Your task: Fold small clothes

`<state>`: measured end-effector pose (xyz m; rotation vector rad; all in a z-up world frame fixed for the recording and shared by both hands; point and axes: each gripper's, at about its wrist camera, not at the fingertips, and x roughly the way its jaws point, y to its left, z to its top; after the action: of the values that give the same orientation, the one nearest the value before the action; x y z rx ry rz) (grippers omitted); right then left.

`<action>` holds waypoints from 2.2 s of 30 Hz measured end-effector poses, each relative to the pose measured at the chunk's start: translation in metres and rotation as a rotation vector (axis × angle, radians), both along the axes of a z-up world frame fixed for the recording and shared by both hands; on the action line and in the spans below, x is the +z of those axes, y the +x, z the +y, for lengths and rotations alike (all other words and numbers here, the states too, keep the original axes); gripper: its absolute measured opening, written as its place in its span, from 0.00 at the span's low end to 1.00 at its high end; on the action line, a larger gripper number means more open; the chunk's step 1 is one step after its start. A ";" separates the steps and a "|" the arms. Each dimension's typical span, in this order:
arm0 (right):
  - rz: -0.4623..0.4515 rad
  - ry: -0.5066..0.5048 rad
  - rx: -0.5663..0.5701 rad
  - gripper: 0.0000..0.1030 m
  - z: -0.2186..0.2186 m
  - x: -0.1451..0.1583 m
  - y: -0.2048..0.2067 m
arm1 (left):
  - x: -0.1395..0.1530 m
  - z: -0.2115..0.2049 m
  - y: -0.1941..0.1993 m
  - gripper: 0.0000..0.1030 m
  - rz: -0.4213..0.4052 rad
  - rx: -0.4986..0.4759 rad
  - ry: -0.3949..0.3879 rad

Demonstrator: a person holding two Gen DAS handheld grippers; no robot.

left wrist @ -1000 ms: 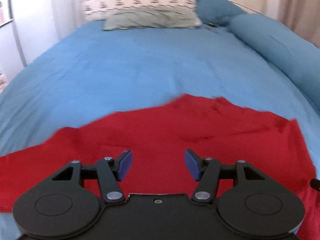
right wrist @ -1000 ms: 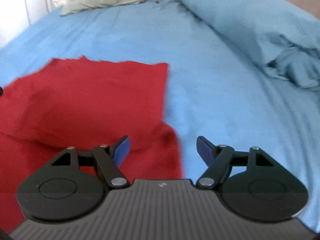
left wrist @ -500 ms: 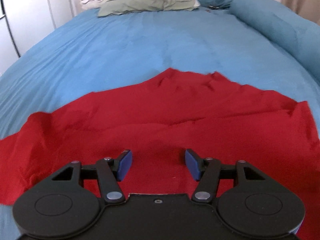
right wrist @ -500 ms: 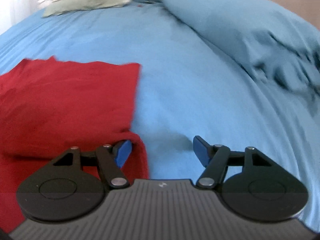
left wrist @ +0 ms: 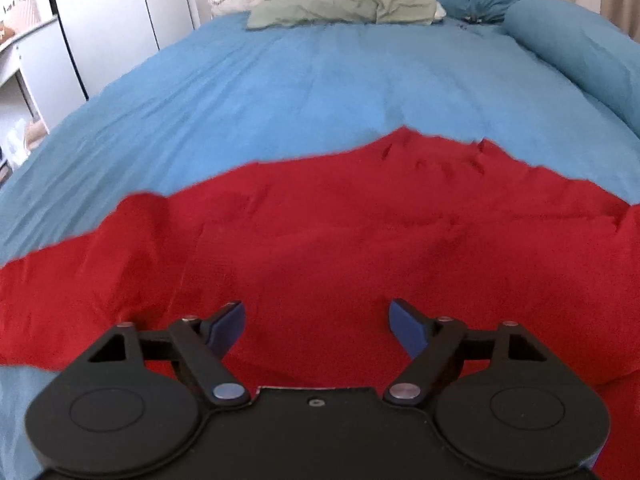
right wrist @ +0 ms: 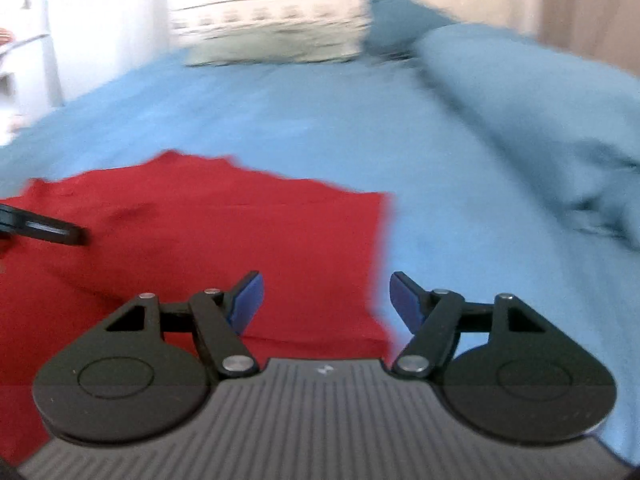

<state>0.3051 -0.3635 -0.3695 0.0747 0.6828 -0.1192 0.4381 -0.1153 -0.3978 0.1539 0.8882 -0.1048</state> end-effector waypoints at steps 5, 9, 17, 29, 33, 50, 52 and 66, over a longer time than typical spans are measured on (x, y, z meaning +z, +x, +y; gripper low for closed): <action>0.106 0.083 -0.096 0.81 -0.011 -0.042 0.008 | -0.006 0.012 -0.003 0.82 0.000 0.000 -0.048; 0.096 0.082 -0.083 0.83 -0.010 -0.031 0.003 | 0.002 0.018 -0.005 0.81 0.003 -0.004 -0.053; 0.050 0.050 0.022 1.00 0.038 0.041 0.006 | 0.075 0.088 -0.030 0.82 -0.052 0.114 -0.168; 0.025 0.030 0.127 1.00 0.171 0.085 0.053 | 0.084 0.308 -0.050 1.00 -0.053 0.534 -0.381; 0.059 0.056 0.169 1.00 0.213 0.077 0.067 | 0.063 0.375 -0.051 0.93 -0.075 0.674 -0.444; 0.172 0.045 0.156 1.00 0.307 0.023 0.088 | 0.009 0.460 -0.023 0.10 -0.099 0.819 -0.512; 0.173 0.046 0.147 1.00 0.307 0.022 0.091 | 0.008 0.464 -0.023 0.08 -0.097 0.817 -0.517; 0.135 0.042 0.020 1.00 0.231 0.034 0.080 | 0.117 0.333 0.005 0.06 -0.278 0.426 -0.413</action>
<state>0.3848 -0.1327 -0.3355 0.1008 0.8207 -0.0916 0.4435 0.2182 -0.2813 -0.3981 0.5903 0.1291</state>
